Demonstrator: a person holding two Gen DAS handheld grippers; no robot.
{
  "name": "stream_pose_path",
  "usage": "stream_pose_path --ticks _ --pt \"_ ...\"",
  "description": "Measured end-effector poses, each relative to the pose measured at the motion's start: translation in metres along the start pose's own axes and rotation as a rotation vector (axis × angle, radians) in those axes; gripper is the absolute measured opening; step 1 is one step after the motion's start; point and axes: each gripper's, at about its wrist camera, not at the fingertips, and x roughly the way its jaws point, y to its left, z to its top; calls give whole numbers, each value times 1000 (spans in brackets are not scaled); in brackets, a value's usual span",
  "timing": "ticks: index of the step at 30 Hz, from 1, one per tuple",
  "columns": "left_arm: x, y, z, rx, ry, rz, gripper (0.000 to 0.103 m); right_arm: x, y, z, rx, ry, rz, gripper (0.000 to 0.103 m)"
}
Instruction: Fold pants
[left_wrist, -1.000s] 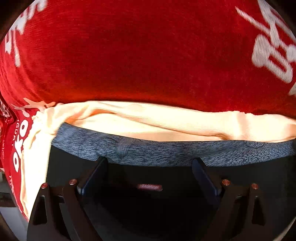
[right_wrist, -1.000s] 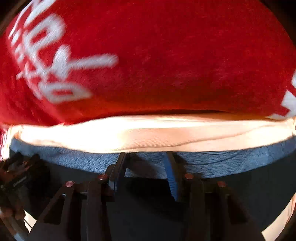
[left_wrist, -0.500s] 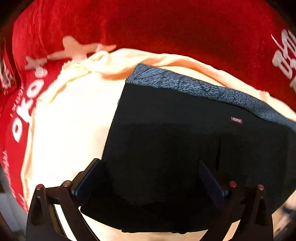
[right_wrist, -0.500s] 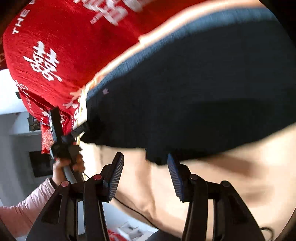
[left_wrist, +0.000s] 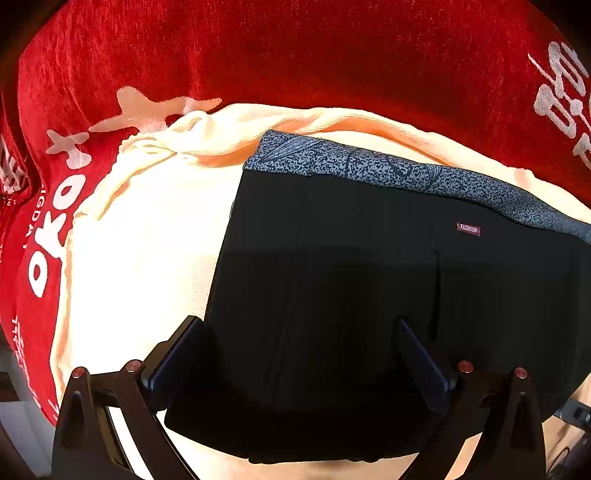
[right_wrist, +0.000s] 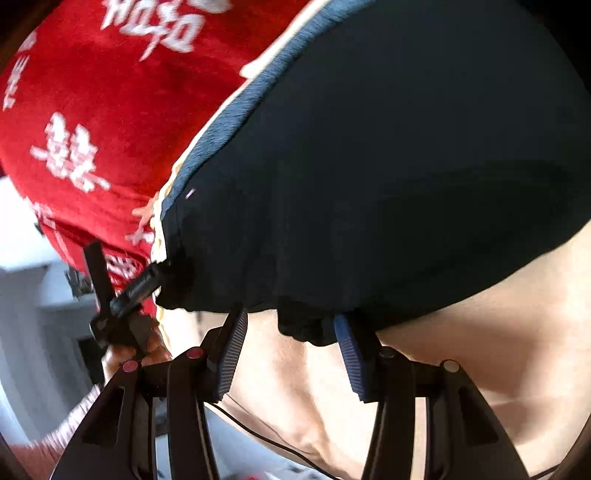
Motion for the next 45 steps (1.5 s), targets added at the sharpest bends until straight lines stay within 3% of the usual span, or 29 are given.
stream_pose_path --ticks 1,2,3,4,8,12,15,17,19,20,21,23,26,29,31,32,36,40,43,45 --pt "0 0 1 7 0 -1 103 1 -1 2 29 -3 13 53" --pt "3 2 2 16 1 1 103 0 0 6 50 1 26 44" --pt "1 2 -3 24 2 3 103 0 3 10 64 0 34 18" --pt "1 2 -2 43 4 8 103 -2 7 14 61 -3 19 8" --pt "-10 -4 -10 158 -5 33 103 -15 31 6 -56 -18 -15 8" --pt "-8 -4 -14 187 -15 34 103 -2 6 -24 -8 33 -88 0" --pt "-14 -10 -14 192 -19 74 103 6 -9 -43 23 100 -109 3" --pt "-24 -21 -20 217 -26 88 103 -8 -1 -48 -28 101 -121 7" --pt "-39 -39 -28 251 -50 54 103 -25 9 -44 -96 81 -154 41" --pt "-44 -48 -32 257 -53 32 103 -40 13 -37 -116 39 -170 62" --pt "-54 -61 -40 260 -50 -2 103 -48 16 -29 -111 3 -167 63" --pt "-61 -88 -46 276 -41 -79 103 -64 5 -12 -49 -51 -153 63" --pt "-62 -132 -54 297 -38 -144 103 -74 -24 12 101 -113 -94 46" --pt "-52 -169 -54 276 -22 -200 103 -71 -36 26 153 -142 -55 39" --pt "-45 -188 -55 266 -3 -221 103 -69 -40 31 181 -149 -37 23" --pt "-42 -195 -56 272 8 -229 103 -69 -41 34 195 -162 -46 8" --pt "-32 -214 -74 327 54 -202 103 -78 -49 18 219 -192 -70 7" --pt "-37 -218 -85 330 36 -188 103 -87 -67 4 246 -174 -36 7" --pt "-43 -222 -89 354 30 -165 103 -103 -39 11 50 -125 -188 14" --pt "-48 -226 -88 369 24 -149 103 -120 -29 17 -17 -147 -265 28"
